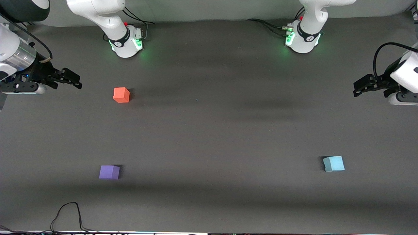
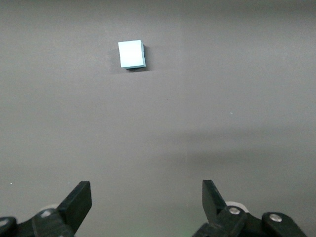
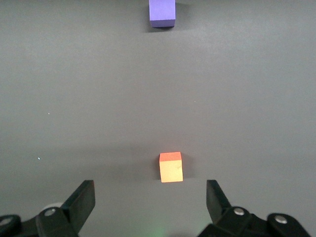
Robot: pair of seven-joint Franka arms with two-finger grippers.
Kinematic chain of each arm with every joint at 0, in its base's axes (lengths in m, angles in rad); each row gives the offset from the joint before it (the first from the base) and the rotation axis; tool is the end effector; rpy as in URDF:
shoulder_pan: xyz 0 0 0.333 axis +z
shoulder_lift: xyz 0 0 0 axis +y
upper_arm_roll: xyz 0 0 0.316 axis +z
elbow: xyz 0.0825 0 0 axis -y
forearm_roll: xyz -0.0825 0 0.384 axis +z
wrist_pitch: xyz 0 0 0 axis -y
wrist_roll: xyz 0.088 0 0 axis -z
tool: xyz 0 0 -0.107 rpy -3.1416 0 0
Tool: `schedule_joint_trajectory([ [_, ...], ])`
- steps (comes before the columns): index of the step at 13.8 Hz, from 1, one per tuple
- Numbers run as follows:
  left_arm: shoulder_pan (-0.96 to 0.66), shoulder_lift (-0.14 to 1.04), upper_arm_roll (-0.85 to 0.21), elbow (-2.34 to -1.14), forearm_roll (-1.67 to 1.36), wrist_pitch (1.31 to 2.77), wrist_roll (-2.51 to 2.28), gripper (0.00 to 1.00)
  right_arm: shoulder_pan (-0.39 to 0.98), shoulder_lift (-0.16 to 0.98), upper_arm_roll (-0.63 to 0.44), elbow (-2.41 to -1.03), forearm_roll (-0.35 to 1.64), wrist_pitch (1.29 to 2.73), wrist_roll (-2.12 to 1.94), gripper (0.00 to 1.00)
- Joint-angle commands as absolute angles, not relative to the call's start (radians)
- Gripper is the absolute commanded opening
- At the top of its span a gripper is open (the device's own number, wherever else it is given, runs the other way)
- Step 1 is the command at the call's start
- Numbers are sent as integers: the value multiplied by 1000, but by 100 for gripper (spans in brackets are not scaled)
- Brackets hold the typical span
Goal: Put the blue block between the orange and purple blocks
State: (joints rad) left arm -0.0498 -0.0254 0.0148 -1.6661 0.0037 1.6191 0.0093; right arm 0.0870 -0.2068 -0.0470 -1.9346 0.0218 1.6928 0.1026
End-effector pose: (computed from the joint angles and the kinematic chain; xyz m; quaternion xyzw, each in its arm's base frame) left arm 0.5486 -0.0187 0.5976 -0.9997 0.0223 0.0108 0.0018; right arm 0.4919 0.0200 0.5706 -0.9992 0.0322 0.0187 0.0143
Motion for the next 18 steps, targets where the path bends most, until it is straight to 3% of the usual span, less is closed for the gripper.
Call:
schedule_joint_trajectory([
  [1, -60, -29, 21, -1661, -6, 1612, 11, 100, 87, -236, -44, -1950, 28, 1712, 92, 100],
  [10, -48, -3, 25, -1658, -8, 1660, 14, 100, 89, -229, -44, -1953, 28, 1758, 94, 100],
  [18, 17, 181, 29, -1655, -6, 1854, 95, 100, 109, -291, -46, -1950, 28, 1703, 95, 100],
])
